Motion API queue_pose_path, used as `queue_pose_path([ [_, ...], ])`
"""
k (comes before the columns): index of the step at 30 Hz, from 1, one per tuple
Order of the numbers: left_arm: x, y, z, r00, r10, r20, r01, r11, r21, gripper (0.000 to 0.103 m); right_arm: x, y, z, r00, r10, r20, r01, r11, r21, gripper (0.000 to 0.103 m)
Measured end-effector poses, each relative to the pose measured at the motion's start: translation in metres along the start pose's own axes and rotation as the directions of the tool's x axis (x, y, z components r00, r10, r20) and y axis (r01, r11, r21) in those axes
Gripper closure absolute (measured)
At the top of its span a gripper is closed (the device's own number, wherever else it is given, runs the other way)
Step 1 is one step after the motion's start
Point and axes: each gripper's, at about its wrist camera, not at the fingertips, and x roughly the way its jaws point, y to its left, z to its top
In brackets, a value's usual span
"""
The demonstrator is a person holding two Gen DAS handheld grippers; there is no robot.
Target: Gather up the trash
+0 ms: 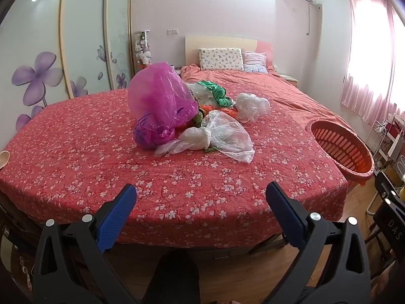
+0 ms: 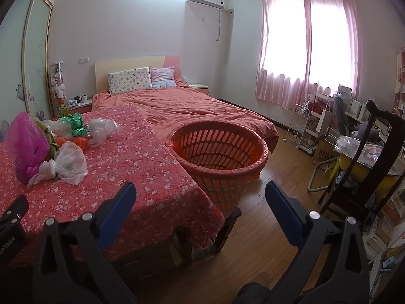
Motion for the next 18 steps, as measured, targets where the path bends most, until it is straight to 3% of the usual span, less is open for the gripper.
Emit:
queue_pose_path([
  [18, 0.0004, 0.0010, 0.0001, 1.000, -0.001, -0.001, 0.001, 1.000, -0.002, 0.002, 0.0002, 0.0002, 0.0001, 1.000, -0.001, -0.001, 0.001, 1.000, -0.001, 0.004],
])
